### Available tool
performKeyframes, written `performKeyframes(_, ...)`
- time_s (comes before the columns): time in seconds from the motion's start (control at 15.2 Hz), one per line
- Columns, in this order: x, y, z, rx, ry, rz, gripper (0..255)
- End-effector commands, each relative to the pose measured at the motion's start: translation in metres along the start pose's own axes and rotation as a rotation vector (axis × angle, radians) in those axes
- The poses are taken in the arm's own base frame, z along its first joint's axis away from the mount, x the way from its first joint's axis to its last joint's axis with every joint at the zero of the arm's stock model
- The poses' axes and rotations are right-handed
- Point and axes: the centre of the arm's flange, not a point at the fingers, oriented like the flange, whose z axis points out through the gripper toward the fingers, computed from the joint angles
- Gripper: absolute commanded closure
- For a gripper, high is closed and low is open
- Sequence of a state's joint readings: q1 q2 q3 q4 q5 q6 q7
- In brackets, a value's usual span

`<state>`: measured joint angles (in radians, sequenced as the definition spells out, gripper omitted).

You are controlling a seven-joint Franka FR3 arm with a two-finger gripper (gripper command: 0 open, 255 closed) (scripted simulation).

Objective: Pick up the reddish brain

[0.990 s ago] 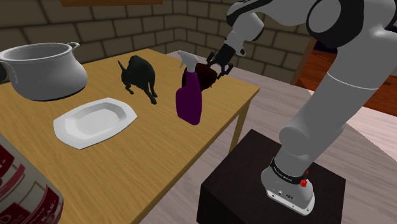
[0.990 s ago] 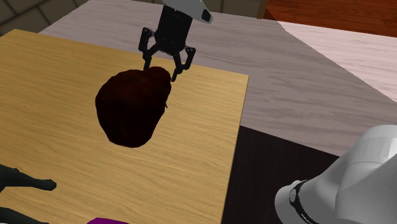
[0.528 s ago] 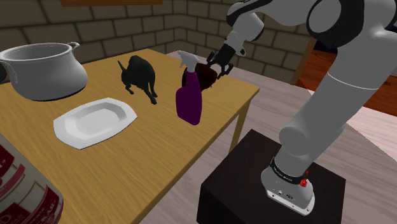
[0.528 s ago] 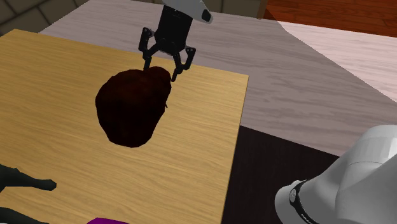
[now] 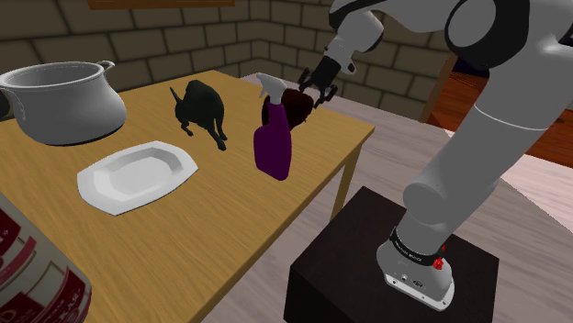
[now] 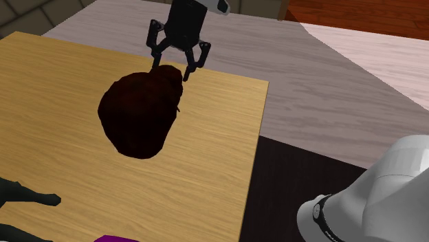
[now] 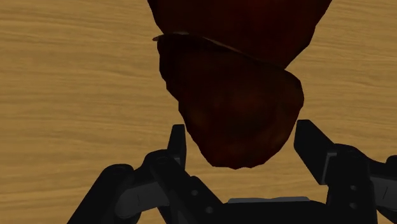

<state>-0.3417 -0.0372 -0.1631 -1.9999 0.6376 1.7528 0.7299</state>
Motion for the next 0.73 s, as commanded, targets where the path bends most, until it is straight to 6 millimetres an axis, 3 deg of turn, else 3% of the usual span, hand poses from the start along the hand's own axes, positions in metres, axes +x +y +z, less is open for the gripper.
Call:
performKeyframes(0.0, -0.006, -0.002, -0.009, 0.001, 0.001, 0.000, 255)
performKeyframes(0.53, -0.030, -0.013, -0.043, 0.001, 0.001, 0.000, 255)
performKeyframes(0.66, -0.030, -0.013, -0.043, 0.001, 0.001, 0.000, 255)
